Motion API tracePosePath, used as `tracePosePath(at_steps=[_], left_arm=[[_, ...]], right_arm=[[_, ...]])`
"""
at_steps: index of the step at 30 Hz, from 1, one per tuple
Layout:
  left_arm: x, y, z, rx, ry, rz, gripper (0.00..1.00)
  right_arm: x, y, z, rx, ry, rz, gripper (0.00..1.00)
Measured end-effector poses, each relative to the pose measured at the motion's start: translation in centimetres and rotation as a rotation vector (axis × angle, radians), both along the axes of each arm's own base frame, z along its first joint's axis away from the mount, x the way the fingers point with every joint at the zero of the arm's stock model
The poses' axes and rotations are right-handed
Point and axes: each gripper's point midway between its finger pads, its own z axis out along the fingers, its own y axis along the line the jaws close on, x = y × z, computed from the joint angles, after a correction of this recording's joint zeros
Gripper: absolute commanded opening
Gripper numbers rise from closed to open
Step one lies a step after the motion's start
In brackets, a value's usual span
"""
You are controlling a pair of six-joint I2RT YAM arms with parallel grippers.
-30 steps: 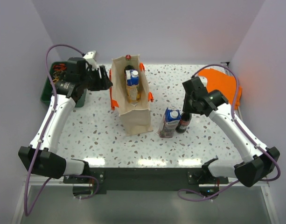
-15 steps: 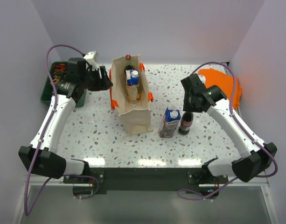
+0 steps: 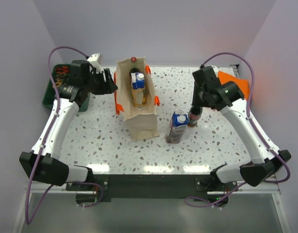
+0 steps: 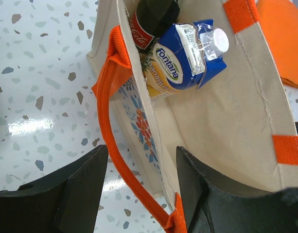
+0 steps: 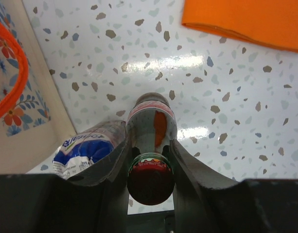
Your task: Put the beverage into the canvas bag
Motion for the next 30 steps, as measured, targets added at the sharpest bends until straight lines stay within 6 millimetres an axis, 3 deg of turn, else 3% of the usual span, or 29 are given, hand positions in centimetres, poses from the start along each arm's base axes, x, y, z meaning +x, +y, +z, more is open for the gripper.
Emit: tracePosePath(at_steps=[10,19,30], left_arm=[[-0.3,-0.3,-0.5,-0.01,0.015,-0.019,0.63],[-0.5,-0.5,-1.0,-0.015,0.029,-0.03,0.63],[-0.7,-0.8,-1.1,-0.023,0.033,-0.044,0.63]], right_arm=[[0.6,-0.4,3.0,-0.034,-0.036,0.006,0.0],[1.8,-0.1,7.1,-0.01,-0.119,0.016,0.0],[2.5,0.6,10.1,0.019,-0.158,0.033,0.0]])
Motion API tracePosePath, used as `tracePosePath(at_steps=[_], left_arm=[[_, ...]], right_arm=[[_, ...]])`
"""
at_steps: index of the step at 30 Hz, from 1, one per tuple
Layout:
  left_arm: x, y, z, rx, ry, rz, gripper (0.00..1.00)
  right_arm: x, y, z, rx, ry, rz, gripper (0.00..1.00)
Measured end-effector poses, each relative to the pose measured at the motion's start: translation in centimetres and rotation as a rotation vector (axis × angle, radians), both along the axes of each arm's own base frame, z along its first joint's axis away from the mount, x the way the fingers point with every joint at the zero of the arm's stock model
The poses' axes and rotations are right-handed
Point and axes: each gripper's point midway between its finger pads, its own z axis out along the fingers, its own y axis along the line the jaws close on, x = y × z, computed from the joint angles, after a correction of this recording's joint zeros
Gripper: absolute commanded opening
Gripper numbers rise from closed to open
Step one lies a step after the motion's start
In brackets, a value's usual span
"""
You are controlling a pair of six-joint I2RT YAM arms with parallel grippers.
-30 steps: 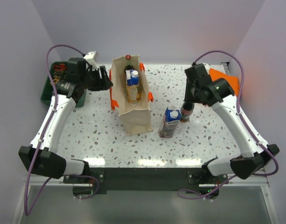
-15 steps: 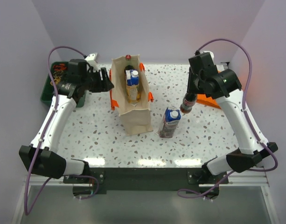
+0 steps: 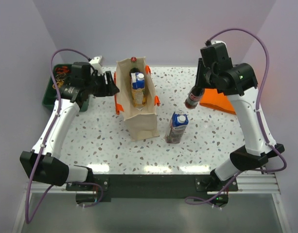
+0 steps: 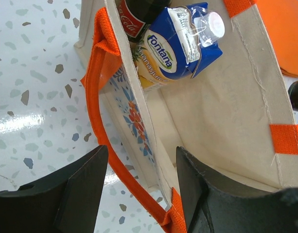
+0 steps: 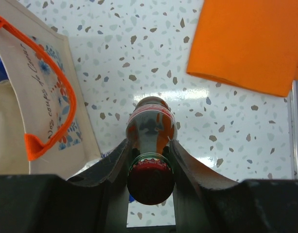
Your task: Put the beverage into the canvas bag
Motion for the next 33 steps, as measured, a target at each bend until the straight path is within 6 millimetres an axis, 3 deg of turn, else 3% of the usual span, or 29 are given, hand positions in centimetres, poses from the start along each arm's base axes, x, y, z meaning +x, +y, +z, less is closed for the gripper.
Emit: tracePosePath(at_steps=[7,19,33], left_arm=[[-0.1,-0.1,-0.4,-0.002,0.009,-0.005,0.62],[-0.2,-0.4,-0.4,-0.014,0.007,-0.02,0.57],[-0.1,-0.5,-0.2,-0.017,0.0,-0.022,0.55]], right_arm=[[1.1,1.0,1.7,0.031,-0.028,0.022,0.0],[0.9,2.1,3.1,0.077,-0.054,0.083,0.0],[1.7,4.1,6.8,0.19,-0.173,0.15,0.0]])
